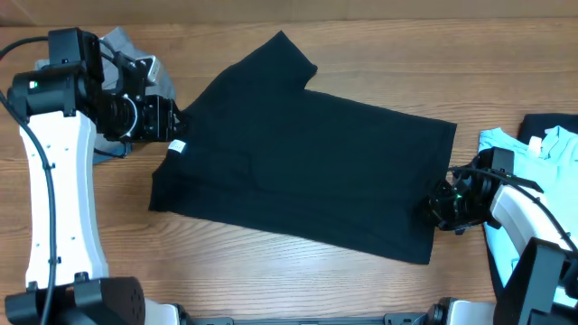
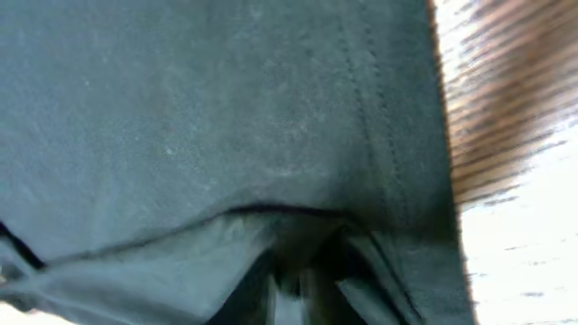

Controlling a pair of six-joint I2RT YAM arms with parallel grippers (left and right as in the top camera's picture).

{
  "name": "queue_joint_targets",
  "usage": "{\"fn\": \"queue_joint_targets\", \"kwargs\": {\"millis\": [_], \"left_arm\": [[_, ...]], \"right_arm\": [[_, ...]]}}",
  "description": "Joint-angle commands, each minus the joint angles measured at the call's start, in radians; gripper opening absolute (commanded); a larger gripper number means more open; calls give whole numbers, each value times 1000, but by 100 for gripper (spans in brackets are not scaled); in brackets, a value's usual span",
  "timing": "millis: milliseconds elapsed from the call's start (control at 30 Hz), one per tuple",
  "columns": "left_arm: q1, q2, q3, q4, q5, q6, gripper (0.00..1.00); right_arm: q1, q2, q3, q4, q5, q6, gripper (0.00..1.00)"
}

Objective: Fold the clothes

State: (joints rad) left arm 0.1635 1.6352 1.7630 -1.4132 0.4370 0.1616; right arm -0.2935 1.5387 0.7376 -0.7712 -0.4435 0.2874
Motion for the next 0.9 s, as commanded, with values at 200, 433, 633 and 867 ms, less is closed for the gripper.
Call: {"fn": "queue_joint_targets", "kwargs": {"millis": [200,433,633,867], "left_arm": [[-7,-21,29,4,-29,19,62],[-7,-21,29,27,-29,18,63],[-8,-21,26,34,-29,19,67],[-95,-7,-18,36,-29,93,78]], "right_arm": [[-6,-99,77,-115,-18,18,4],[-25,-202,79,-159,152,192,4],[-25,-201,78,-101,212,215,4],[-24,-201,78,-63,110,140,4]]}}
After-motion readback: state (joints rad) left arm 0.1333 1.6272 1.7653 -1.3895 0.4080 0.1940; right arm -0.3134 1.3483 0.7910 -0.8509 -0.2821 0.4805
